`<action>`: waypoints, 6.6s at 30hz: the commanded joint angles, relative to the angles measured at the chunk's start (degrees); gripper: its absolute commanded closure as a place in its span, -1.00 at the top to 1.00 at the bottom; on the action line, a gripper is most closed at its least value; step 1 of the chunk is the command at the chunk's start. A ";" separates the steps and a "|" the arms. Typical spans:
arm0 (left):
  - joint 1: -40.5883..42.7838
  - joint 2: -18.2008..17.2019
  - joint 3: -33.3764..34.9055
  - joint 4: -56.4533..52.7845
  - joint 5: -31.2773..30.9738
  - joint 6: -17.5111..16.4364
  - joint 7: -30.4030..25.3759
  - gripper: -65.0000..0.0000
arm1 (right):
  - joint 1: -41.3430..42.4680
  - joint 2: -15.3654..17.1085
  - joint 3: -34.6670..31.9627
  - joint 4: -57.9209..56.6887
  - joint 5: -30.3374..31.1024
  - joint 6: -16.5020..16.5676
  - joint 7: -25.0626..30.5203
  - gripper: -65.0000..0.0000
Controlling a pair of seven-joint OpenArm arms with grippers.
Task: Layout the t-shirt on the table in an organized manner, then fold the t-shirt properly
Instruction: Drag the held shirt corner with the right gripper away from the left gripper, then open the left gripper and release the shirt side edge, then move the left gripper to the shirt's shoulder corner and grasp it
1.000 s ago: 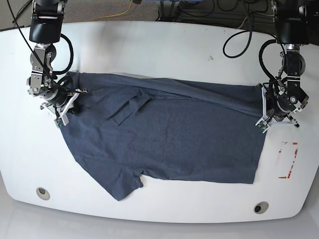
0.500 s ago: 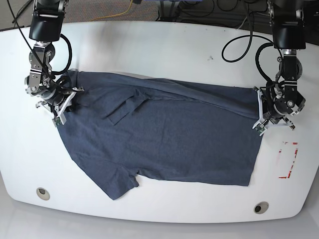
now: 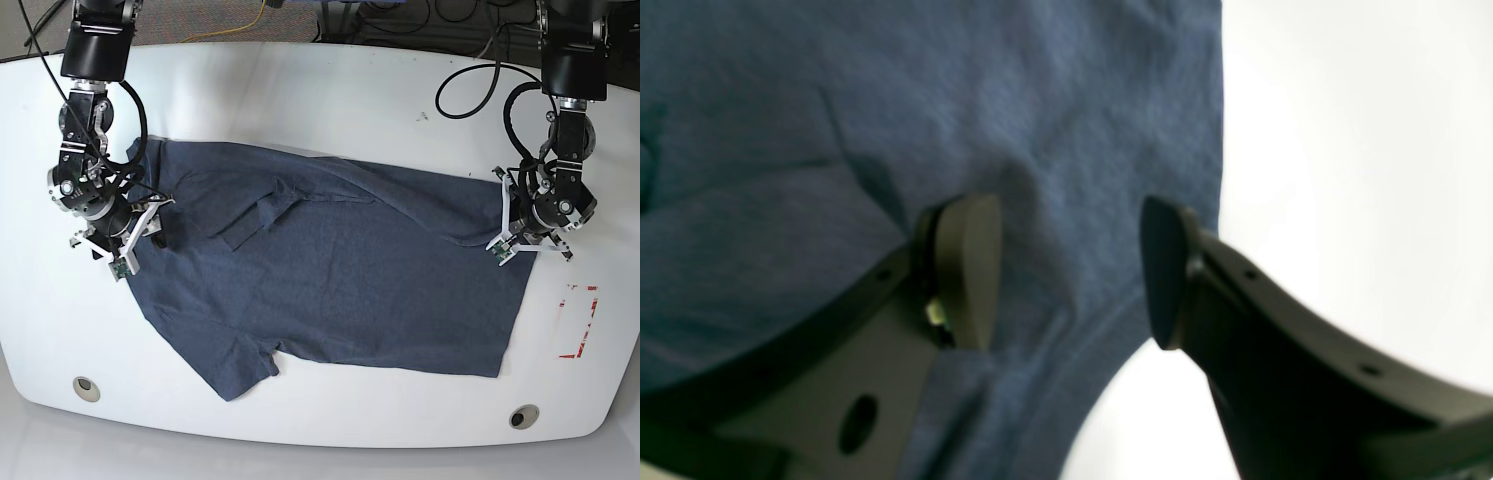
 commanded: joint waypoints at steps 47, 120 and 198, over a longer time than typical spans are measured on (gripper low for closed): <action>-0.93 -0.97 -0.44 0.97 0.31 0.36 -0.55 -1.00 | 1.81 -6.55 -6.20 -4.56 0.73 3.62 -0.94 -0.03; -9.20 0.09 9.23 -7.55 0.40 0.36 -3.18 -1.00 | 10.60 -1.10 -1.81 -9.74 0.20 3.18 -0.68 -1.00; 9.79 8.96 -20.83 19.79 -0.56 13.15 -20.59 -0.16 | -8.91 -8.48 22.28 7.14 -3.84 0.98 -0.68 0.41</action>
